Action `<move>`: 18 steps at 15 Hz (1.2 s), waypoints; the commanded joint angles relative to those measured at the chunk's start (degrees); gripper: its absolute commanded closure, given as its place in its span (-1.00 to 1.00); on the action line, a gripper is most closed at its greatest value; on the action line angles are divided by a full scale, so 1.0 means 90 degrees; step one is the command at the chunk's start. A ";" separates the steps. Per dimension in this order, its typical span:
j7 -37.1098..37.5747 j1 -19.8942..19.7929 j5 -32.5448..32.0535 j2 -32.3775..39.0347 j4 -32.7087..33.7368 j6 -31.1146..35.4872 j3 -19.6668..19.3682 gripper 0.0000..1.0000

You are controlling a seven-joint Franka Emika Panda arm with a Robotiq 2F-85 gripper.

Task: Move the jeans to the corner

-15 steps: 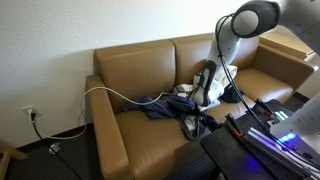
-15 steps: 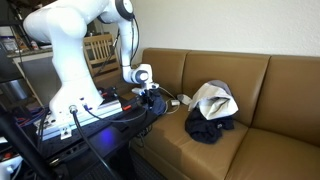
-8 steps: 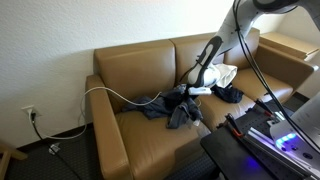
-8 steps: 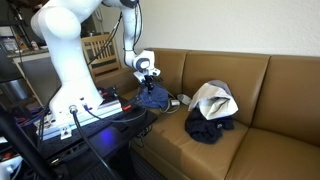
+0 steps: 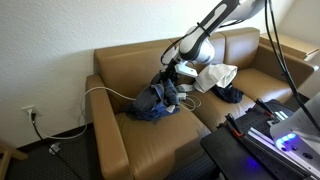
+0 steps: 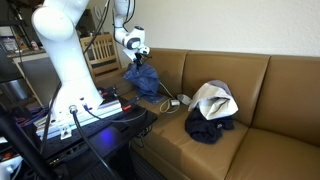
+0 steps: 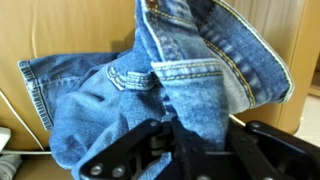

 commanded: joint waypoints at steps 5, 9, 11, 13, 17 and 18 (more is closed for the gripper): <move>-0.0595 0.0073 0.0181 0.0211 -0.0011 0.0036 0.0197 0.90; -0.1031 0.0008 0.0073 0.0187 -0.0486 0.0853 0.0597 0.90; -0.0998 -0.0257 -0.0021 0.0234 -0.0791 0.1804 0.0944 0.90; -0.0695 -0.0495 -0.0356 0.0214 -0.1218 0.2855 0.1200 0.90; 0.0066 -0.0165 -0.1090 0.0177 -0.1229 0.3132 0.0762 0.59; 0.0145 -0.0227 -0.1141 0.0080 -0.1175 0.2996 0.0778 0.59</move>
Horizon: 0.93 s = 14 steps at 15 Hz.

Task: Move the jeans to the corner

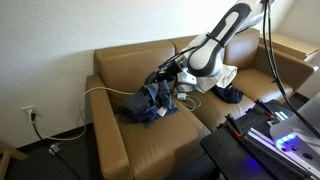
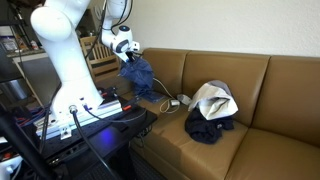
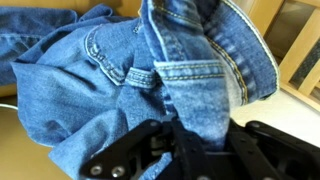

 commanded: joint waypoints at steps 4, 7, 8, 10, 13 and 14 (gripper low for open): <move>0.0387 0.1315 0.0301 -0.0610 0.1361 -0.1568 -0.0928 0.90; 0.0712 0.2627 0.0601 -0.0621 0.2413 -0.2450 -0.2300 0.90; 0.1293 0.3156 0.0196 -0.0441 0.2889 -0.2756 -0.2840 0.90; 0.1930 0.4184 -0.0070 -0.0090 0.3831 -0.3464 -0.3777 0.90; 0.1734 0.4442 0.0377 0.0613 0.4971 -0.4321 -0.3522 0.90; 0.1680 0.4472 0.0558 0.0912 0.5353 -0.4404 -0.3285 0.90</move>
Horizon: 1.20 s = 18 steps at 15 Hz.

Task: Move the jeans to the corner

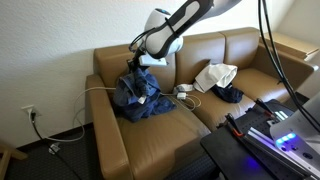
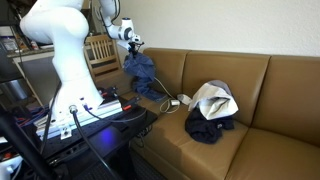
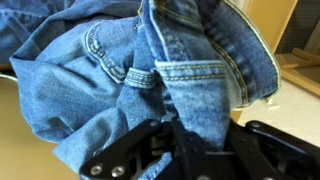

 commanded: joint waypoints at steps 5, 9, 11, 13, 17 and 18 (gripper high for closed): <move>0.0101 0.0704 0.1163 0.2393 0.2377 0.0817 0.1040 0.90; 0.0352 0.1072 0.1525 0.3241 0.3305 0.1849 0.0979 0.90; 0.0398 0.1249 0.1543 0.3420 0.3485 0.2417 0.0603 0.90; 0.0487 0.1435 0.1651 0.3459 0.3537 0.2845 0.0058 0.90; 0.1135 0.2086 0.2117 0.3294 0.3293 0.2799 -0.1794 0.90; 0.1206 0.2233 0.2275 0.3223 0.3051 0.2599 -0.2272 0.90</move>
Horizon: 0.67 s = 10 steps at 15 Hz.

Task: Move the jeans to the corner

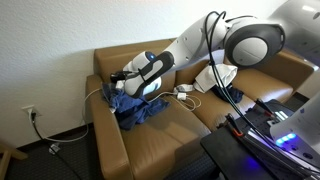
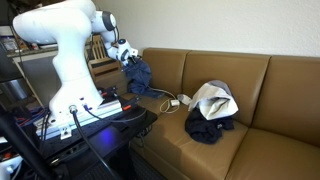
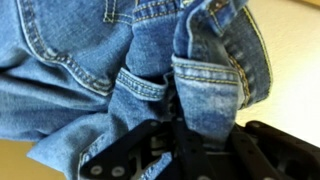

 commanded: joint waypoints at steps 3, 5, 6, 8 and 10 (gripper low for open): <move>0.0863 0.0892 0.0472 0.0084 -0.0204 -0.1498 -0.2192 0.90; 0.1332 0.1092 0.0326 0.0295 -0.0076 -0.2343 -0.2630 0.90; 0.1416 0.1045 0.0297 0.0398 0.0062 -0.2694 -0.2595 0.90; 0.1924 0.0797 -0.0268 0.0395 0.0130 -0.3195 -0.2299 0.07; 0.2197 0.0604 -0.0636 0.0408 0.0271 -0.3546 -0.2095 -0.16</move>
